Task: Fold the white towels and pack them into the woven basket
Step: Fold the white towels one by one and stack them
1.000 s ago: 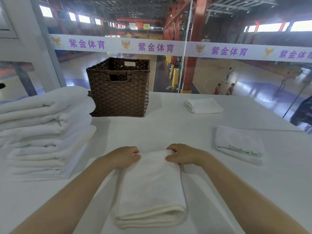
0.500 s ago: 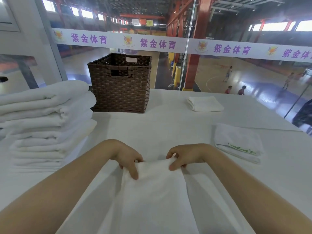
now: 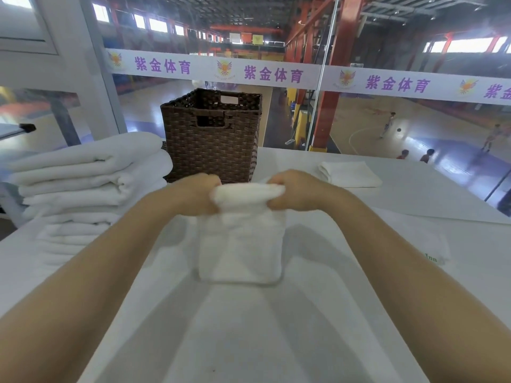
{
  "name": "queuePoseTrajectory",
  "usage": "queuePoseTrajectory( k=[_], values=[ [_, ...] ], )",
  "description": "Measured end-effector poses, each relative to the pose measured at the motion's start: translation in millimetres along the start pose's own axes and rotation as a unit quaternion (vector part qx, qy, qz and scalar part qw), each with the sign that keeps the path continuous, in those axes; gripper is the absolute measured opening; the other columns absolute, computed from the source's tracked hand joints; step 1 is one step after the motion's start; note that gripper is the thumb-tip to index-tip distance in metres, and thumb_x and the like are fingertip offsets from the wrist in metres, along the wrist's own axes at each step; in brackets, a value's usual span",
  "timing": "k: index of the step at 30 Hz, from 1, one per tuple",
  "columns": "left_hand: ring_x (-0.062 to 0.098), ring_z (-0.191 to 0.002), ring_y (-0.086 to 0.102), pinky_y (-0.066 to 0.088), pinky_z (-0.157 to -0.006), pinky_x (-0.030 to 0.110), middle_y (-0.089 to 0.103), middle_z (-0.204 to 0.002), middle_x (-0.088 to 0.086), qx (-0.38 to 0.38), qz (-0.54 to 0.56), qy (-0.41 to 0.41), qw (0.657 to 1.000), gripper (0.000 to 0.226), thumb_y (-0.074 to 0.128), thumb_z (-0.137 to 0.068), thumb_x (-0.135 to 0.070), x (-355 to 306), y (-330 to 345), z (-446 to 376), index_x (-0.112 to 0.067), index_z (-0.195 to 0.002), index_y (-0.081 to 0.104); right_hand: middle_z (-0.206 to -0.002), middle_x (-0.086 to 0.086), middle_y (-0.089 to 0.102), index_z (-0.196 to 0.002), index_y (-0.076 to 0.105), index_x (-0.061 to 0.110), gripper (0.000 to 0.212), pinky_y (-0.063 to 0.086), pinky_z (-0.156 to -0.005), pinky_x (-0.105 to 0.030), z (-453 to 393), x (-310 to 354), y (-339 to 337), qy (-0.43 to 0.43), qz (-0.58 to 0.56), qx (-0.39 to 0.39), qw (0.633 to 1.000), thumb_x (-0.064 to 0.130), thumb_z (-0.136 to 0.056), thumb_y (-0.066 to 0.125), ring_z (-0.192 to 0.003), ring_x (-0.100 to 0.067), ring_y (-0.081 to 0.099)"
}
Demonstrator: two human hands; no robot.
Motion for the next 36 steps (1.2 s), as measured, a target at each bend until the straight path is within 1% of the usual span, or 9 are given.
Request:
queuePoseTrajectory(
  k=[4, 6, 10, 13, 20, 23, 25, 31, 36],
  values=[
    [0.024, -0.087, 0.051, 0.052, -0.072, 0.045, 0.053, -0.100, 0.002, -0.264, 0.014, 0.000, 0.964, 0.030, 0.070, -0.078, -0.012, 23, -7, 11, -0.020, -0.103, 0.054, -0.109, 0.003, 0.051, -0.117, 0.058, 0.027, 0.043, 0.047, -0.075, -0.033, -4, 15, 9, -0.055, 0.069, -0.190, 0.978, 0.021, -0.076, 0.071, -0.096, -0.016, 0.050],
    [0.028, -0.083, 0.051, 0.050, -0.062, 0.042, 0.053, -0.096, 0.007, -0.322, -0.052, 0.036, 0.945, 0.033, 0.068, -0.074, -0.002, 26, 20, 26, -0.015, -0.102, 0.057, -0.115, -0.002, 0.049, -0.125, 0.055, 0.023, 0.050, 0.045, -0.076, -0.034, -2, 13, 42, -0.077, 0.115, -0.218, 0.966, 0.017, -0.077, 0.069, -0.101, -0.021, 0.048],
    [0.030, -0.085, 0.055, 0.050, -0.057, 0.037, 0.050, -0.095, 0.004, -0.247, -0.080, 0.054, 0.964, 0.044, 0.065, -0.067, 0.004, 54, 113, 54, -0.020, -0.100, 0.050, -0.116, -0.007, 0.047, -0.136, 0.047, 0.022, 0.058, 0.049, -0.083, -0.042, 13, -8, 144, -0.088, 0.140, -0.089, 0.982, 0.007, -0.081, 0.059, -0.103, -0.029, 0.050],
    [0.029, -0.097, 0.052, 0.052, -0.060, 0.041, 0.046, -0.103, 0.002, -0.208, -0.006, -0.001, 0.978, 0.042, 0.057, -0.071, 0.006, 74, 137, 64, -0.020, -0.103, 0.051, -0.119, -0.007, 0.053, -0.144, 0.042, 0.024, 0.059, 0.046, -0.088, -0.038, 21, -19, 179, -0.091, 0.073, -0.080, 0.990, 0.003, -0.090, 0.049, -0.101, -0.030, 0.054],
    [0.025, -0.130, 0.036, 0.038, -0.104, 0.037, 0.033, -0.142, -0.002, -0.100, 0.113, -0.059, 0.987, 0.056, 0.054, -0.080, -0.011, 86, 137, 66, -0.022, -0.135, 0.045, -0.125, -0.007, 0.053, -0.150, 0.034, 0.023, 0.055, 0.042, -0.092, -0.036, 14, -3, 190, -0.097, 0.057, -0.114, 0.987, 0.021, -0.097, 0.048, -0.101, -0.027, 0.053],
    [0.025, -0.139, 0.030, 0.027, -0.112, 0.041, 0.035, -0.153, -0.003, -0.161, 0.023, -0.052, 0.985, 0.059, 0.038, -0.085, -0.038, 86, 136, 77, -0.029, -0.143, 0.043, -0.127, -0.008, 0.052, -0.151, 0.031, 0.021, 0.057, 0.041, -0.095, -0.038, 6, 3, 191, -0.097, 0.061, -0.116, 0.987, 0.019, -0.096, 0.046, -0.105, -0.029, 0.052],
    [0.026, -0.139, 0.036, 0.027, -0.112, 0.045, 0.043, -0.150, -0.001, -0.189, -0.045, -0.036, 0.980, 0.054, 0.033, -0.092, -0.041, 85, 143, 85, -0.028, -0.142, 0.047, -0.129, -0.008, 0.051, -0.153, 0.027, 0.021, 0.060, 0.038, -0.100, -0.039, 1, 10, 193, -0.089, 0.063, -0.112, 0.988, 0.017, -0.095, 0.044, -0.111, -0.029, 0.050],
    [0.028, -0.141, 0.035, 0.031, -0.112, 0.047, 0.049, -0.146, 0.000, -0.214, 0.008, -0.073, 0.974, 0.047, 0.033, -0.095, -0.035, 91, 153, 89, -0.025, -0.136, 0.053, -0.137, -0.002, 0.042, -0.156, 0.010, 0.027, 0.069, 0.028, -0.111, -0.036, 3, 14, 208, -0.053, 0.047, -0.088, 0.994, 0.012, -0.095, 0.039, -0.126, -0.023, 0.038],
    [0.030, -0.141, 0.034, 0.032, -0.111, 0.052, 0.049, -0.146, 0.003, -0.212, 0.029, -0.080, 0.974, 0.047, 0.033, -0.093, -0.036, 91, 154, 91, -0.023, -0.133, 0.055, -0.138, 0.001, 0.047, -0.155, 0.017, 0.027, 0.068, 0.031, -0.111, -0.033, 14, 8, 200, -0.075, -0.066, -0.086, 0.991, 0.013, -0.093, 0.040, -0.124, -0.017, 0.042]
  ],
)
Point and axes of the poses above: each hand's wrist, its own z-axis away from the middle knuckle, its own y-axis out of the palm, x = y × z, the point moved 5 cm from there along -z, towards the middle knuckle
